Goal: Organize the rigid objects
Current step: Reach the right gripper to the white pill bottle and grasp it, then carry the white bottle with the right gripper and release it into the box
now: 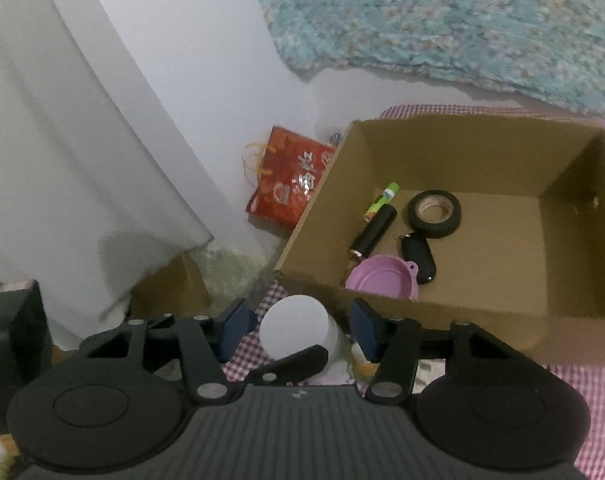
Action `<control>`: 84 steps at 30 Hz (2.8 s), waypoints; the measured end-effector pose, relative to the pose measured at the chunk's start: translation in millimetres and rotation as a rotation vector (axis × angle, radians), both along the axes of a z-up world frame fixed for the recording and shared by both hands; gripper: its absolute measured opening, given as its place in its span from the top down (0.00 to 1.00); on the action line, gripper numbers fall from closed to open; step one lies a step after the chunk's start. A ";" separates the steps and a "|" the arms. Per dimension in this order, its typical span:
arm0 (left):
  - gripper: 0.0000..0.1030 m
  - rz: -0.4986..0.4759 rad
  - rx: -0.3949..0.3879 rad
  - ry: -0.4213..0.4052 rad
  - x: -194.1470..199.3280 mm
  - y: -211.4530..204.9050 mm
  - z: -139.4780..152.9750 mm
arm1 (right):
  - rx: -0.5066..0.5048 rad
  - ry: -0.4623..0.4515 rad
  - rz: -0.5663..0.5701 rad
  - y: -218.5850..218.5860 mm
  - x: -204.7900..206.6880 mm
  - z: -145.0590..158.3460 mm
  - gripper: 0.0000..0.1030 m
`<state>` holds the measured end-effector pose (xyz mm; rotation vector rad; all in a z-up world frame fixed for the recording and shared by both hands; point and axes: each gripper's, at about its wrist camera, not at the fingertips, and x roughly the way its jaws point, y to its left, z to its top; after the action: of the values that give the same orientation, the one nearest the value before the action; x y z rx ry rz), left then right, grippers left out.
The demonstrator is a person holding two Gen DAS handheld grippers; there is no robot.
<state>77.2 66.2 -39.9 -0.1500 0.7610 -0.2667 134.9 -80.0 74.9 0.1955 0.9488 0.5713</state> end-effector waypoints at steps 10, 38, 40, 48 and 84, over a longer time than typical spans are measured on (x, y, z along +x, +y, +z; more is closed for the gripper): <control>0.45 -0.023 -0.038 0.044 8.8 5.0 -17.6 | -0.002 0.105 0.034 8.5 21.6 -28.4 0.53; 0.49 -0.106 0.013 -0.224 21.1 -40.1 109.2 | 0.247 -0.133 -0.058 -66.8 11.9 83.5 0.63; 0.49 -0.131 -0.003 -0.197 37.7 -48.9 104.7 | 0.263 -0.112 -0.088 -81.7 25.3 78.0 0.63; 0.49 -0.188 -0.013 -0.032 121.4 -90.7 78.8 | 0.257 -0.023 -0.168 -129.2 101.4 35.2 0.63; 0.07 -0.125 0.043 0.154 201.7 -124.3 61.8 | 0.234 0.069 -0.227 -171.9 201.7 -21.0 0.55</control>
<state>278.9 -58.1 21.9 -0.0829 0.9305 -0.3599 336.6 -251.9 53.9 0.5292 0.9103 0.4669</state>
